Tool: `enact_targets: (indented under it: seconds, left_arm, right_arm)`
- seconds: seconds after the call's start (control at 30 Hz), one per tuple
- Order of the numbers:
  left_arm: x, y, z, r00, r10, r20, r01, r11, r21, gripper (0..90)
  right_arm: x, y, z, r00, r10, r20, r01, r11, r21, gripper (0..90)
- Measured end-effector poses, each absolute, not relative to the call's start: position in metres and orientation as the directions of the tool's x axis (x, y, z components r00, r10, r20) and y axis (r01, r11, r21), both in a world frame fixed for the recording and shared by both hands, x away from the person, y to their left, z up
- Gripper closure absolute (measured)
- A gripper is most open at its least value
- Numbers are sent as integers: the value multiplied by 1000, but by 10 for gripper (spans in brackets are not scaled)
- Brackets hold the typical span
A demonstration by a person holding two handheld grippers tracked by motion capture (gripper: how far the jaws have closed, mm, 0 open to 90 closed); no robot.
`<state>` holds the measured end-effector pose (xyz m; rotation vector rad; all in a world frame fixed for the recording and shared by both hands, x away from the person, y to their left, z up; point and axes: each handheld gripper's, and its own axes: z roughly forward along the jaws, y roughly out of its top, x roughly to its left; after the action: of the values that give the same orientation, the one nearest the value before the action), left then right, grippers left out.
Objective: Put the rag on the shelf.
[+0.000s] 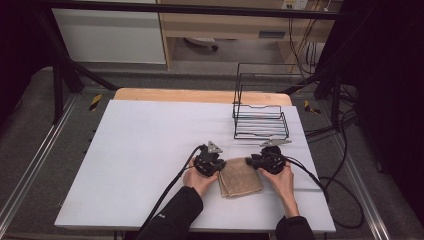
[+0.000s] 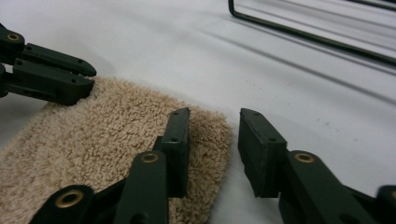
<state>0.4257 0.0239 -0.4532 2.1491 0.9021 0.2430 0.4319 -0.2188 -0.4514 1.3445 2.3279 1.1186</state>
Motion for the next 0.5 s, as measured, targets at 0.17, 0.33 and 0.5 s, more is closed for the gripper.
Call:
enact_targets:
  seconds: [0.17, 0.33, 0.5]
  left_arm:
    - [427, 25, -453, 732, 671, -120, 528, -446, 723, 825]
    - [426, 24, -453, 734, 669, -112, 522, -450, 725, 824]
    - [427, 25, -453, 740, 663, -113, 518, -453, 726, 823]
  right_arm:
    - [432, -218, -452, -544, 814, 205, 669, 274, 691, 742]
    - [432, -218, -452, -542, 808, 228, 681, 264, 683, 803]
    - [432, -218, -452, -541, 807, 237, 683, 257, 683, 834]
